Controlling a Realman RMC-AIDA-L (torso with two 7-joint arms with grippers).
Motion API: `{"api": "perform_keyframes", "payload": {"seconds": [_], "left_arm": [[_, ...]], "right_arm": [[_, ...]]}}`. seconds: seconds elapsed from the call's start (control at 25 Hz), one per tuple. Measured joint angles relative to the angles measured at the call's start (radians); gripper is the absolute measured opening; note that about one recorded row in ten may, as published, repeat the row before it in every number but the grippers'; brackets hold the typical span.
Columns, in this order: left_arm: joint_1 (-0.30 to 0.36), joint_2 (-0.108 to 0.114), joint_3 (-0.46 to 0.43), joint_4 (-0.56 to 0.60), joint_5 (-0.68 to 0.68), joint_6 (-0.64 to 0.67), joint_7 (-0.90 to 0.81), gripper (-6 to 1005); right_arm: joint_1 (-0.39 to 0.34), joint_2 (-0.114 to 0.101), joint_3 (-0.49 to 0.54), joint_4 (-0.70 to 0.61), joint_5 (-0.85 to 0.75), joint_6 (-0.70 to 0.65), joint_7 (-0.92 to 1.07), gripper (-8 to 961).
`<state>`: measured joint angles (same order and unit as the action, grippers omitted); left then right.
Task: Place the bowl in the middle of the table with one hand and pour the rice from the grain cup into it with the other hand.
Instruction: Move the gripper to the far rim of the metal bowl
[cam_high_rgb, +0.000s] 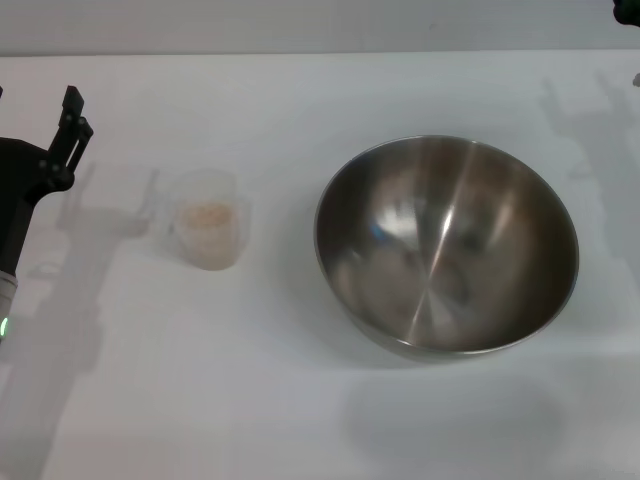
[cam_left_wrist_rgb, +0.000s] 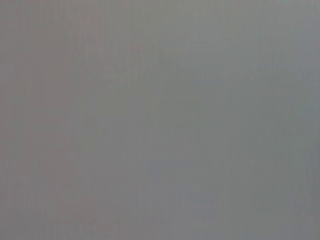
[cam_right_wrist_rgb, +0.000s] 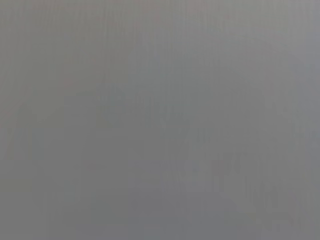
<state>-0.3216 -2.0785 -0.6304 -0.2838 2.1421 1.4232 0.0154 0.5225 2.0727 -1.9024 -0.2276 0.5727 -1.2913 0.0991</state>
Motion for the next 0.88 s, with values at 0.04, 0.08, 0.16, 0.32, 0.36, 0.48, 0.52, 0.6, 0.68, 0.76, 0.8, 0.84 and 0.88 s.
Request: {"api": "perform_keyframes", "payload": {"seconds": [0.04,0.08,0.16,0.32,0.36,0.48,0.52,0.6,0.68,0.76,0.8,0.84,0.88], "left_arm": [[0.000,0.000,0.000,0.000,0.000,0.000,0.000,821],[-0.001,0.000,0.000,0.000,-0.001,0.000,0.000,821],[-0.001,0.000,0.000,0.000,-0.001,0.000,0.000,821],[0.001,0.000,0.000,0.000,0.000,0.002,0.000,821],[0.002,0.000,0.000,0.000,0.000,0.003,0.000,820],[0.005,0.000,0.000,0.000,0.001,0.003,-0.002,820],[0.006,0.000,0.000,0.000,0.001,0.001,-0.003,820],[0.007,0.000,0.000,0.000,0.001,0.000,-0.004,820],[0.008,0.000,0.000,0.000,0.001,-0.001,-0.004,820],[0.009,0.000,0.000,0.000,0.001,-0.001,-0.005,820],[0.009,0.000,0.000,0.000,0.001,-0.001,-0.005,820],[0.010,0.000,0.000,0.000,0.001,-0.001,-0.009,820],[0.010,0.000,0.000,0.000,0.001,-0.001,-0.008,819]], "right_arm": [[0.002,-0.002,0.006,-0.002,0.000,0.007,0.000,760],[0.005,-0.005,0.027,-0.013,-0.001,0.036,-0.009,760],[0.005,-0.006,0.039,-0.021,-0.002,0.051,-0.025,760],[-0.008,-0.005,0.082,-0.088,-0.001,0.107,-0.188,760],[-0.015,-0.002,0.093,-0.109,-0.001,0.116,-0.237,760],[-0.040,0.004,0.120,-0.177,-0.002,0.148,-0.352,760],[-0.040,0.004,0.120,-0.177,-0.002,0.148,-0.352,760],[-0.053,0.005,0.123,-0.210,-0.002,0.174,-0.385,760],[-0.080,0.006,0.146,-0.295,-0.002,0.271,-0.450,760],[-0.093,0.007,0.163,-0.343,-0.002,0.334,-0.472,760],[-0.106,0.008,0.178,-0.389,-0.002,0.394,-0.485,760],[-0.119,0.008,0.195,-0.445,-0.002,0.478,-0.492,760],[-0.138,0.008,0.230,-0.569,-0.003,0.668,-0.493,760]]}}
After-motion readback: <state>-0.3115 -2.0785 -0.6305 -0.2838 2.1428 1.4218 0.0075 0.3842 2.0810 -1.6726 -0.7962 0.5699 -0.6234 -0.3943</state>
